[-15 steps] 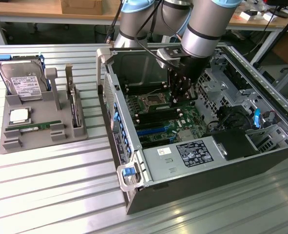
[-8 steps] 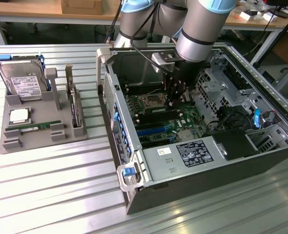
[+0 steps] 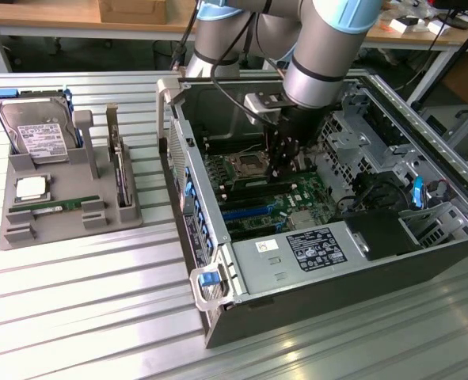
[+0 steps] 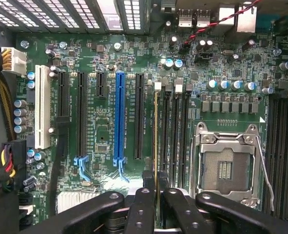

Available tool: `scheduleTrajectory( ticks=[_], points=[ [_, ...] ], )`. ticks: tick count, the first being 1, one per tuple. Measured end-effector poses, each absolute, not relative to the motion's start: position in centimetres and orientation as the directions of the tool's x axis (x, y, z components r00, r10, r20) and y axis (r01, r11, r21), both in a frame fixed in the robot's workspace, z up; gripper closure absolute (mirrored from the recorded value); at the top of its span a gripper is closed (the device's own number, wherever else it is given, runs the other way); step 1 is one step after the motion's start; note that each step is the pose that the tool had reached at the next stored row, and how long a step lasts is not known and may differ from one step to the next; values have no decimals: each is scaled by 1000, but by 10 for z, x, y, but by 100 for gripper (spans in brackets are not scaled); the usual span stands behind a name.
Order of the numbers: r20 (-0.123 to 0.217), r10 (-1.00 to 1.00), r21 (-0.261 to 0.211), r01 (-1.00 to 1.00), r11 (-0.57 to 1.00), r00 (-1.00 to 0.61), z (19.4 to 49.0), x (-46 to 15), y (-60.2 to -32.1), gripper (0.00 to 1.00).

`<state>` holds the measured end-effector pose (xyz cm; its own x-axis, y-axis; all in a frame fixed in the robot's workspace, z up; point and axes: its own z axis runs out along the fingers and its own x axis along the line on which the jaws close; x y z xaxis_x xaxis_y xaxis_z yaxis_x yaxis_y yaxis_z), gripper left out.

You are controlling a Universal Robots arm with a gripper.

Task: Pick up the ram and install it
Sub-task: 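Insert the ram into the slot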

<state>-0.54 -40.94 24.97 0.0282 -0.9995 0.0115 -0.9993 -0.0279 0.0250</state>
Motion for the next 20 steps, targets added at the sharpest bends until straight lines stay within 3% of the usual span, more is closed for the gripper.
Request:
scheduleTrajectory(
  ticks=[20],
  points=[
    [23,-1000,25,-1000,-17,17,233,-8,-405,87]
  ],
)
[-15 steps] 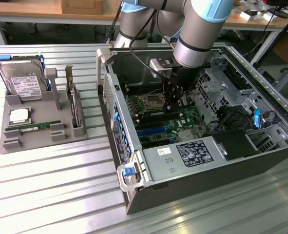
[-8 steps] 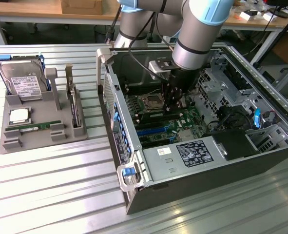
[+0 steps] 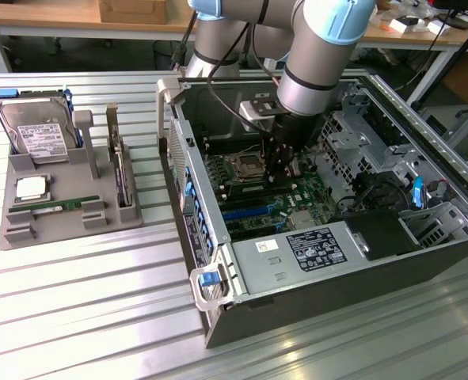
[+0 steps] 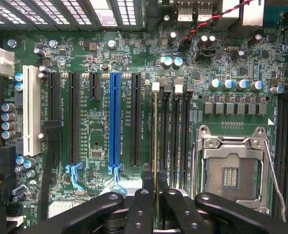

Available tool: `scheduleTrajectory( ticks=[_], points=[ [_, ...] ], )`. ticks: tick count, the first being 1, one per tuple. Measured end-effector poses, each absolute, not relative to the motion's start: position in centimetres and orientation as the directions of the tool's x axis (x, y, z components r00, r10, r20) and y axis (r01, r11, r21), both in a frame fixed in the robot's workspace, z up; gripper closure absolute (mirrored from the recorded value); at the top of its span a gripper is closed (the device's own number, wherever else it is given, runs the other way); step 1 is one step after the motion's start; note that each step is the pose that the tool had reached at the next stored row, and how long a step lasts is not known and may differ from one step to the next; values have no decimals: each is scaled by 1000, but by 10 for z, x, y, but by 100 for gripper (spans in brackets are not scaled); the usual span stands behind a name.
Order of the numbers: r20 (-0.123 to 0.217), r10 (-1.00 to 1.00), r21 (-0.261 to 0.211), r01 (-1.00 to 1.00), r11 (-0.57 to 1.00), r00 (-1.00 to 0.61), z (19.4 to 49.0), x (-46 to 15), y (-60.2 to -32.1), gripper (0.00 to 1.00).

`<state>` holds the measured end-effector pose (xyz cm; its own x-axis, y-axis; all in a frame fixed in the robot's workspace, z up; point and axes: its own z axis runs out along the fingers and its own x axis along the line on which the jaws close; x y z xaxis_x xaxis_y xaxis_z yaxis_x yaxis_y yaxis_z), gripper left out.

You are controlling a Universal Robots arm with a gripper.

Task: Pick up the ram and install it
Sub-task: 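Insert the ram into the slot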

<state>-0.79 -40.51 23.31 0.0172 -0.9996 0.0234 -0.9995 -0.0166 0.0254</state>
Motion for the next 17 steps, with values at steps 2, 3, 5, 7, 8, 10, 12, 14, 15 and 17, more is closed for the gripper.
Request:
scheduleTrajectory(
  ticks=[2,3,5,7,8,10,12,14,15,17],
  points=[
    [23,-1000,25,-1000,-17,17,232,-8,-405,87],
    [23,-1000,25,-1000,-17,17,232,-8,-405,87],
    [23,-1000,25,-1000,-16,17,231,-8,-405,87],
    [23,-1000,25,-1000,-15,16,230,-8,-405,87],
    [23,-1000,25,-1000,-14,15,230,-8,-405,87],
    [23,-1000,25,-1000,-13,14,229,-8,-405,87],
    [23,-1000,25,-1000,-13,14,229,-8,-405,86],
    [23,-1000,25,-1000,-13,14,234,-8,-405,79],
    [23,-1000,23,-1000,-13,14,239,-8,-404,79],
    [23,-1000,20,-1000,-13,14,244,-9,-403,79]
  ],
)
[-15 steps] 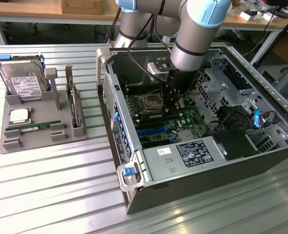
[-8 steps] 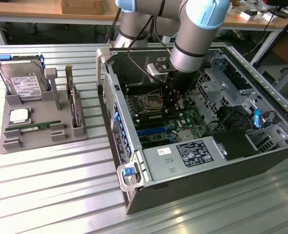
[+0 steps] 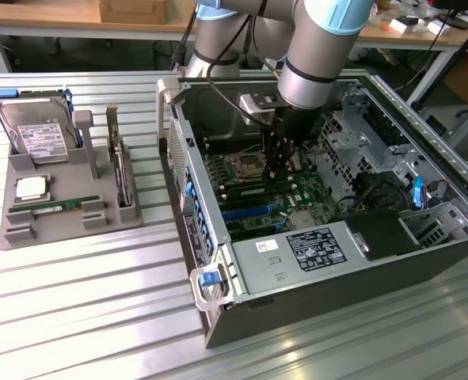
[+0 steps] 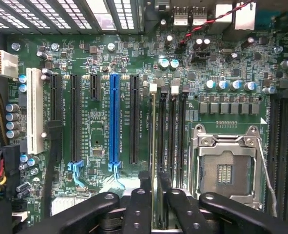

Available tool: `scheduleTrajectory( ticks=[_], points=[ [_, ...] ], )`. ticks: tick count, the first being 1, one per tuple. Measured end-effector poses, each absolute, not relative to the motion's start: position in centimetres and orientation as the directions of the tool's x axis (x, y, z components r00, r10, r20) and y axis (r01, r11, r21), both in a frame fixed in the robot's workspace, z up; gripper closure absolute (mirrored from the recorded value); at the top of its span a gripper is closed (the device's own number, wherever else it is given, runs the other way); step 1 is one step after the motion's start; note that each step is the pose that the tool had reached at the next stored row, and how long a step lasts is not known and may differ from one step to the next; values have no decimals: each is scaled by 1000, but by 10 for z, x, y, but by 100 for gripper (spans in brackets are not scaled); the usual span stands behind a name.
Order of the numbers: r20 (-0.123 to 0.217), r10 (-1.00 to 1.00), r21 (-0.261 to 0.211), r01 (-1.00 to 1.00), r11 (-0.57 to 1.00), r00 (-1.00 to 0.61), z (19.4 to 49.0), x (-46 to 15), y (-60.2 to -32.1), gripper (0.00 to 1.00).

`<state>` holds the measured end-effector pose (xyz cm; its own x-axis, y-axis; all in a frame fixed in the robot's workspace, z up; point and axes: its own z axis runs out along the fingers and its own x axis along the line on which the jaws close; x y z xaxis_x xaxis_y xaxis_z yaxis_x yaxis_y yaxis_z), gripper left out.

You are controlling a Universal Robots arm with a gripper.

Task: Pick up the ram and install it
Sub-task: 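Insert the ram into the slot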

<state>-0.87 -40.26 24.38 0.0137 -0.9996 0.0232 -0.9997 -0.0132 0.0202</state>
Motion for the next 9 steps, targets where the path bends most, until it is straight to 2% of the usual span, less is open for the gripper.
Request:
scheduleTrajectory(
  ticks=[1,2,9],
  points=[
    [23,-1000,20,-1000,-13,14,244,-9,-403,87],
    [23,-1000,20,-1000,-13,14,244,-9,-403,89],
    [29,-999,44,-999,-13,14,240,54,-403,89]
  ],
)
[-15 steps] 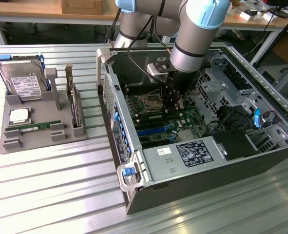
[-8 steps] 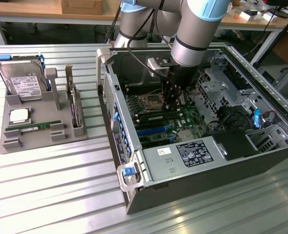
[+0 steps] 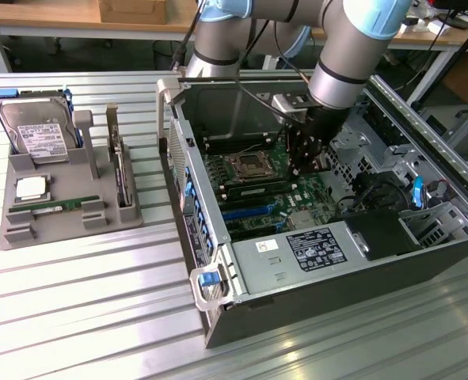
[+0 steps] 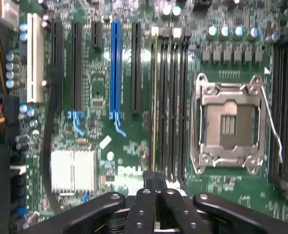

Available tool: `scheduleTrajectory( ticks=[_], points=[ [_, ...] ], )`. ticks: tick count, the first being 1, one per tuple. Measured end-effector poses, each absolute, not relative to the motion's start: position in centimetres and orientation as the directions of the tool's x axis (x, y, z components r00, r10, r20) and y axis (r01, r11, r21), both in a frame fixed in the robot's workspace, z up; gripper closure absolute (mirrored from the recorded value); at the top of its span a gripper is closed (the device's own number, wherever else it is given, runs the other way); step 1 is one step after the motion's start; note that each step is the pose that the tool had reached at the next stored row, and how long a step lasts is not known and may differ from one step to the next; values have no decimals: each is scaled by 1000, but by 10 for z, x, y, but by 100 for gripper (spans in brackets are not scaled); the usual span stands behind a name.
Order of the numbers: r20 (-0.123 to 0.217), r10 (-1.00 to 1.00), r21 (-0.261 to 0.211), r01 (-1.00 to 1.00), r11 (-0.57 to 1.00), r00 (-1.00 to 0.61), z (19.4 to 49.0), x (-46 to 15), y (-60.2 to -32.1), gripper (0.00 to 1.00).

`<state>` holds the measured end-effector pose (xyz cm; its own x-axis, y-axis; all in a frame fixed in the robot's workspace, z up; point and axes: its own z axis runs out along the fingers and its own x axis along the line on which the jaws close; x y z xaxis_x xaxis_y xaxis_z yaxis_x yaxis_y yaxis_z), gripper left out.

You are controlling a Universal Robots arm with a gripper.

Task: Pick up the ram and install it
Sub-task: 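Insert the ram into the slot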

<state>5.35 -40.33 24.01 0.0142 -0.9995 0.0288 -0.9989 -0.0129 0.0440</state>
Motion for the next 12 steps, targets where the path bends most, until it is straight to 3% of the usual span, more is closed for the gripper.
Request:
scheduleTrajectory(
  ticks=[12],
  points=[
    [31,-999,47,-999,-13,14,267,87,-403,89]
  ],
)
